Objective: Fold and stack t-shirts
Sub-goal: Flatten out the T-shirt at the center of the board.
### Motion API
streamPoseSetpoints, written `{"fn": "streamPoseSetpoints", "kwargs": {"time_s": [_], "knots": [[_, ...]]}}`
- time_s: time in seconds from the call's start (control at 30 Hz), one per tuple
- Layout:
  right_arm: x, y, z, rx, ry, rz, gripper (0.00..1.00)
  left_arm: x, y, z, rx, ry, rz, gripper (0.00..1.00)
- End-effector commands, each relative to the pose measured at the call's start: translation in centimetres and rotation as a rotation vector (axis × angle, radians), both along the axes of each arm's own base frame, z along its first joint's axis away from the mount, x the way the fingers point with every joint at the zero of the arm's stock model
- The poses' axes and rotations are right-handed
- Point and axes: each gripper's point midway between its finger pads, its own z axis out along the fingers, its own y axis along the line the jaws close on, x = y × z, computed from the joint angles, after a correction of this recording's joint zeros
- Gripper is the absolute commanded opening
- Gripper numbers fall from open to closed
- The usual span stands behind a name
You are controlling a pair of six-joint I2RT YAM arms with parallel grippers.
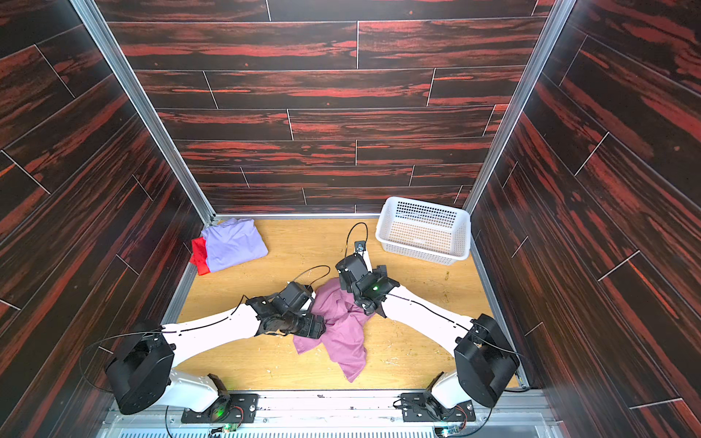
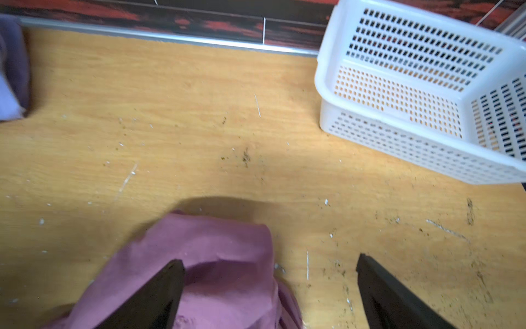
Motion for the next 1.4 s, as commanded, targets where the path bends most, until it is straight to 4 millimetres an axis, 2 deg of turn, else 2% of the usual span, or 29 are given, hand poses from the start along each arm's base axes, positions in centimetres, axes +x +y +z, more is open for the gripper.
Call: {"fn": "streamPoseSetpoints", "kwargs": {"time_s": [0.0, 0.13, 0.2, 0.27, 0.37, 0.4, 0.43, 0.63, 0.83, 0.9, 1.0, 1.1, 1.17, 1.23, 1.27, 1.37], "knots": [[-0.6, -0.9, 0.6, 0.034, -0.012, -0.035, 0.98, -0.2, 1.0, -1.1, 0.051, 0.016, 0.026, 0.90], [-1.3, -1.0, -0.8, 0.038, 0.021, -0.021, 0.97, 0.9, 0.8, -2.1, 0.107, 0.001, 0.012, 0.77], [-1.6, -1.4, -1.5, 0.032, 0.031, -0.027, 0.97, 1.4, 0.5, -2.0, 0.117, -0.010, 0.000, 0.65], [-1.9, -1.8, -2.2, 0.021, 0.040, -0.032, 0.97, 1.9, 0.2, -1.9, 0.118, -0.019, -0.011, 0.48], [-2.4, -1.9, -3.8, 0.018, 0.076, -0.027, 0.97, 2.5, 0.0, -1.3, 0.133, -0.038, -0.025, 0.11], [-2.6, -1.7, -4.3, 0.024, 0.089, -0.020, 0.97, 2.6, 0.1, -1.2, 0.143, -0.041, -0.026, 0.03], [-2.8, -1.5, -4.9, 0.037, 0.104, -0.009, 0.97, 2.8, 0.1, -0.9, 0.152, -0.050, -0.029, 0.00], [-3.3, 0.0, -8.6, 0.081, 0.168, 0.034, 0.95, 3.5, 0.3, 0.3, 0.179, -0.085, -0.040, 0.00], [-3.0, 1.4, -10.2, 0.097, 0.196, 0.071, 0.90, 3.6, 0.5, 0.9, 0.182, -0.095, -0.036, 0.00], [-3.0, 1.4, -10.8, 0.088, 0.199, 0.075, 0.81, 3.6, 0.7, 1.0, 0.185, -0.104, -0.031, 0.00], [-2.8, 1.8, -11.4, 0.076, 0.204, 0.091, 0.43, 3.8, 0.9, 1.5, 0.196, -0.123, -0.027, 0.00], [-1.9, 2.1, -10.3, 0.064, 0.171, 0.092, 0.00, 4.6, 1.4, 2.7, 0.226, -0.167, -0.021, 0.00], [-1.1, 1.9, -8.2, 0.046, 0.116, 0.077, 0.00, 4.9, 2.5, 4.0, 0.283, -0.200, -0.017, 0.00], [0.1, 1.6, -4.4, 0.031, 0.022, 0.056, 0.00, 6.1, 3.1, 6.8, 0.308, -0.288, 0.005, 0.00], [0.6, 1.4, -2.6, 0.025, -0.023, 0.047, 0.00, 6.8, 3.5, 8.4, 0.319, -0.334, 0.030, 0.00], [1.7, 0.7, 4.6, 0.035, -0.183, 0.016, 0.00, 8.6, 4.3, 14.5, 0.311, -0.505, 0.082, 0.00]]}}
